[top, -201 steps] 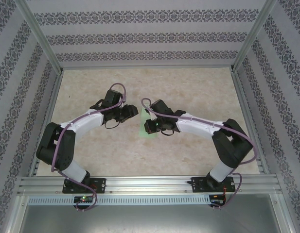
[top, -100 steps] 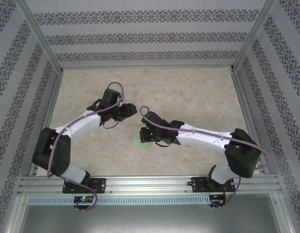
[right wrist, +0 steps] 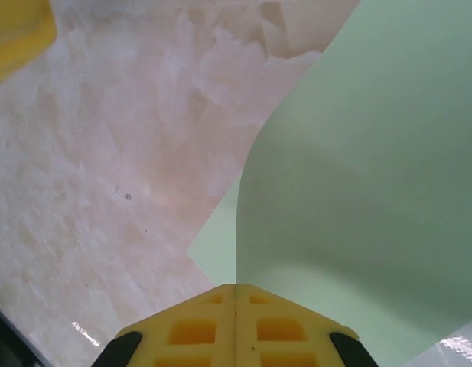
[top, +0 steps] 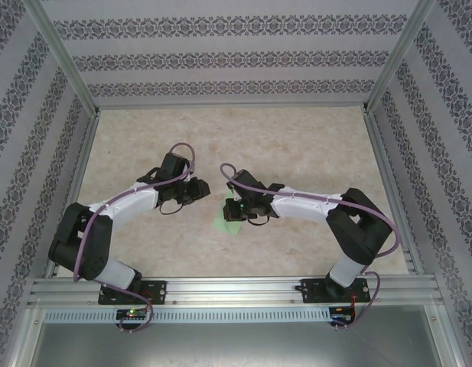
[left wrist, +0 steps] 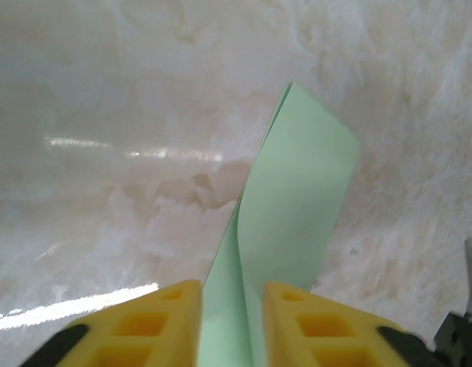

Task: Fold a paper plane with a square sheet of paper (pick it up from the middle)
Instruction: Fold the triangle a second time at the center of the table.

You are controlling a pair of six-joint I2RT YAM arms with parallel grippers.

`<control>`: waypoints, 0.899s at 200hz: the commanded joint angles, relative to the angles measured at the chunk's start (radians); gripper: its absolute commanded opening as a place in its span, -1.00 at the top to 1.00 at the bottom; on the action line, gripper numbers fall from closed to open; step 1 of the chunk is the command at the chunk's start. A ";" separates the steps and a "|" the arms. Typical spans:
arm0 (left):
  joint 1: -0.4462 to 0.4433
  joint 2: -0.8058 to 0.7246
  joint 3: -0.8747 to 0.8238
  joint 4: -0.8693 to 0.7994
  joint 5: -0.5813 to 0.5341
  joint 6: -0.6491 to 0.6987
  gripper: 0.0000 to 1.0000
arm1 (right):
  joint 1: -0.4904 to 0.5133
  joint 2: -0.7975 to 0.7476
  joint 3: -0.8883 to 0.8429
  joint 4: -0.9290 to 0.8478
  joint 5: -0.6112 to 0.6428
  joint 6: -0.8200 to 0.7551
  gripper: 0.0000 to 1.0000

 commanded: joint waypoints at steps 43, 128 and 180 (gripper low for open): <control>-0.102 -0.049 -0.100 0.013 0.059 -0.025 0.83 | -0.008 -0.009 -0.059 0.095 -0.037 -0.016 1.00; -0.229 0.067 -0.131 0.189 0.050 -0.141 0.97 | -0.008 -0.009 -0.079 0.132 -0.037 -0.004 1.00; -0.233 0.113 -0.131 0.151 -0.004 -0.120 0.99 | -0.011 -0.017 -0.089 0.125 -0.023 -0.007 1.00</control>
